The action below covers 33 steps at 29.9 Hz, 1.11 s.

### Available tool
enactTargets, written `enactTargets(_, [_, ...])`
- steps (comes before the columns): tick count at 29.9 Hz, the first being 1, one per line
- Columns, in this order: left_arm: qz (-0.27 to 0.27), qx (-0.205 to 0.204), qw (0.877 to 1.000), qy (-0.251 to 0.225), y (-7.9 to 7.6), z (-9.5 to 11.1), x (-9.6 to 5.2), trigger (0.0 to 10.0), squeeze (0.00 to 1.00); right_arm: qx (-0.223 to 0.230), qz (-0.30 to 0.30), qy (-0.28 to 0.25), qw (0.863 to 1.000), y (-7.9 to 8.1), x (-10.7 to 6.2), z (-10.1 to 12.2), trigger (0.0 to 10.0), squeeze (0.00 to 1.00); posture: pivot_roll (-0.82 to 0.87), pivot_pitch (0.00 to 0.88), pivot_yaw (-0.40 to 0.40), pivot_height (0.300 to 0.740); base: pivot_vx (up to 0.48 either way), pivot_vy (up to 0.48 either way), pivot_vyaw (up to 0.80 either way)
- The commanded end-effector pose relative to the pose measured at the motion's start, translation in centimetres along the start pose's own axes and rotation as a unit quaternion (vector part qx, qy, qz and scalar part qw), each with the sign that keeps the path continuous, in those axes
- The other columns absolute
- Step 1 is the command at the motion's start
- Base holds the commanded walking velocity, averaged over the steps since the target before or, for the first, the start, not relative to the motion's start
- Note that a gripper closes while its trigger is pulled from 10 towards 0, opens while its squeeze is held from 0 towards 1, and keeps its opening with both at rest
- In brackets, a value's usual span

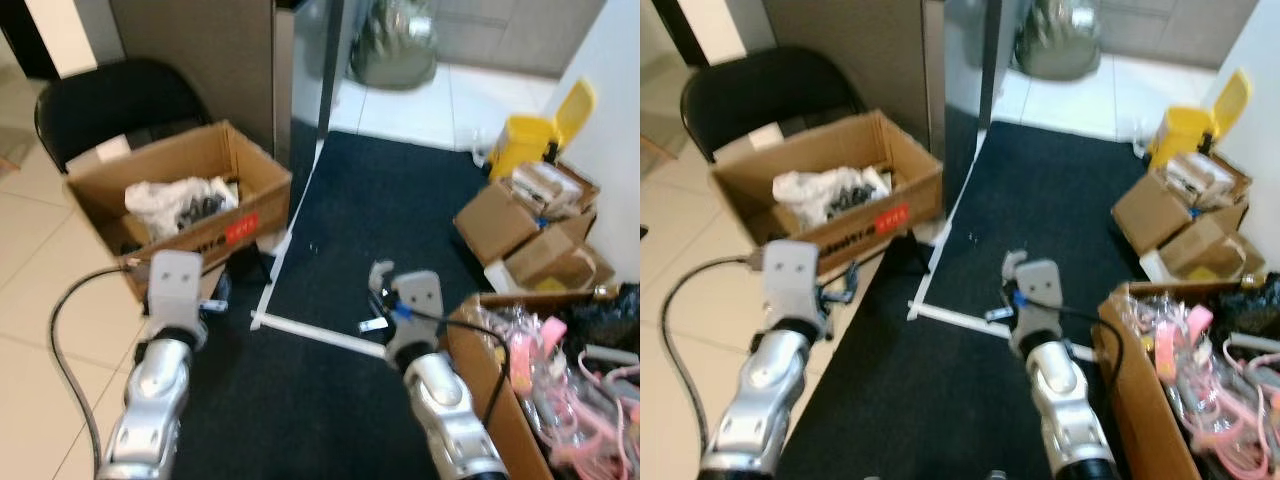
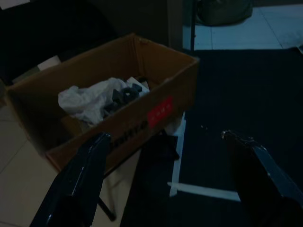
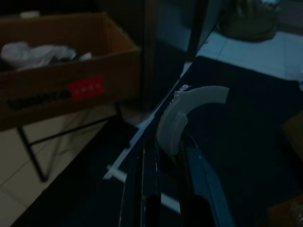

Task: Picking trash to rubbish bin

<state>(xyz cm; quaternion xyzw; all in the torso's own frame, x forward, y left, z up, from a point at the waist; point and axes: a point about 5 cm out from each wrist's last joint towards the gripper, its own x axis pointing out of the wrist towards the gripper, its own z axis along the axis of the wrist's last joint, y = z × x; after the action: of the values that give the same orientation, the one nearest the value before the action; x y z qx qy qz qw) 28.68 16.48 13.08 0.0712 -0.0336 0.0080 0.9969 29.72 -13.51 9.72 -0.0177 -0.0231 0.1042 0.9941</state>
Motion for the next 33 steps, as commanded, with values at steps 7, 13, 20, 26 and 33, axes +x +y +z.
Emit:
enactTargets(7, [0.004,0.006,1.0,0.006,0.47,-0.35,-0.25,10.0,0.0,0.008,0.007,0.006,1.0,0.6,-0.16,-0.38,10.0,0.0,0.0,0.111,-0.048,0.74,0.254,0.0,0.0])
enactTargets(13, [0.003,0.006,1.0,0.006,0.43,-0.39,-0.29,10.0,0.0,0.011,0.008,0.005,1.0,0.59,-0.14,-0.35,10.0,0.0,0.0,0.107,-0.05,0.74,0.253,0.0,0.0])
enactTargets(20, [0.004,0.005,1.0,0.006,0.41,-0.4,-0.31,10.0,0.0,0.01,0.01,0.005,1.0,0.59,-0.1,-0.33,10.0,0.0,0.0,0.107,-0.052,0.74,0.254,0.0,0.0])
enactTargets(26, [0.004,0.005,1.0,0.006,0.38,-0.4,-0.36,10.0,0.0,0.01,0.011,0.005,1.0,0.59,-0.12,-0.34,10.0,0.0,0.0,0.11,-0.054,0.74,0.254,0.0,0.0])
enactTargets(33, [0.005,0.005,1.0,0.007,0.42,-0.43,-0.41,10.0,0.0,0.007,0.013,0.006,1.0,0.64,-0.14,-0.38,10.0,0.0,0.0,0.112,-0.054,0.74,0.254,0.0,0.0])
